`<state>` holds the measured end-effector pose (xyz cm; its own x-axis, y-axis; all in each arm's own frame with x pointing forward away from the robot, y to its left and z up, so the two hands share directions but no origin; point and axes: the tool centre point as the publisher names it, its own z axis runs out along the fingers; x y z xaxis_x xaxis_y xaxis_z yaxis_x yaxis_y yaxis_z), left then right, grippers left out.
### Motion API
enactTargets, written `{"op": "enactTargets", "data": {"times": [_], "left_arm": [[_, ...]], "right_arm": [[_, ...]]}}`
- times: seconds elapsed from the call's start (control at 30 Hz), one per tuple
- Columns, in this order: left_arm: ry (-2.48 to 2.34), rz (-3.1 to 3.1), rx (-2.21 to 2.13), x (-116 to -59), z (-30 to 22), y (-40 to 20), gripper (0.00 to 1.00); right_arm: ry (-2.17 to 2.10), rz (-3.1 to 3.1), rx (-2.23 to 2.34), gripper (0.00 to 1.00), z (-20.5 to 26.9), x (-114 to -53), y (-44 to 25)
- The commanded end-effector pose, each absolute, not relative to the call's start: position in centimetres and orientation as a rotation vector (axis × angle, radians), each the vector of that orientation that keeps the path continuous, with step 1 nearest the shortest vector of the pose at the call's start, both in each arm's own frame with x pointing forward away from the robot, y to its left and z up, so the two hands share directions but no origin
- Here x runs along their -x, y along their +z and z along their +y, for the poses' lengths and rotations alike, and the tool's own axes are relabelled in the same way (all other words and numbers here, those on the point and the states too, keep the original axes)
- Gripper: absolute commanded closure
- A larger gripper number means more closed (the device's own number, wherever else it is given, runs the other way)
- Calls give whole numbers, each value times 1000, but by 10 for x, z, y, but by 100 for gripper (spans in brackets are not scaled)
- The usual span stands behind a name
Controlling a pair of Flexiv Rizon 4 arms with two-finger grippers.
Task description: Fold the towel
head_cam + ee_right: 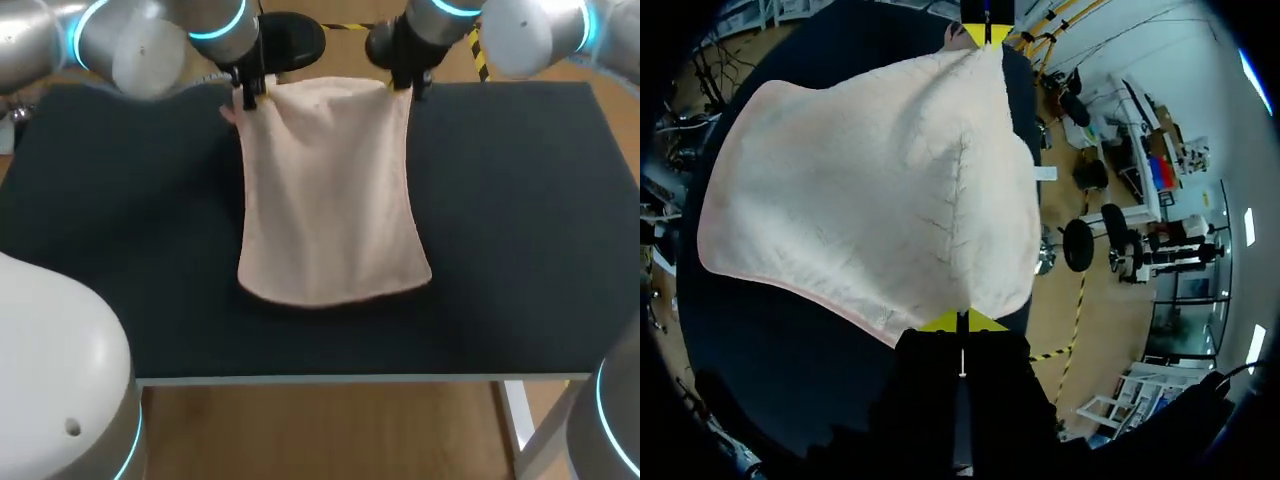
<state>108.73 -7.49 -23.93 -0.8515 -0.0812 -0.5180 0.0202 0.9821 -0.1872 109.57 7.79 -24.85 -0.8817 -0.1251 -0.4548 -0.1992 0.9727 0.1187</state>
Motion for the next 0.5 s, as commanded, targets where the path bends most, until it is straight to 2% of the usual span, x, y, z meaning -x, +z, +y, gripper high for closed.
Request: {"op": "enactTargets", "data": {"times": [0.03,0.5], "left_arm": [[-176,2524,46,-1072,-61,-161,100],[-108,2369,42,-1139,-68,-61,100]], "right_arm": [[171,2625,234,100,59,-1087,-176],[191,2427,304,100,73,-1149,-62]]}}
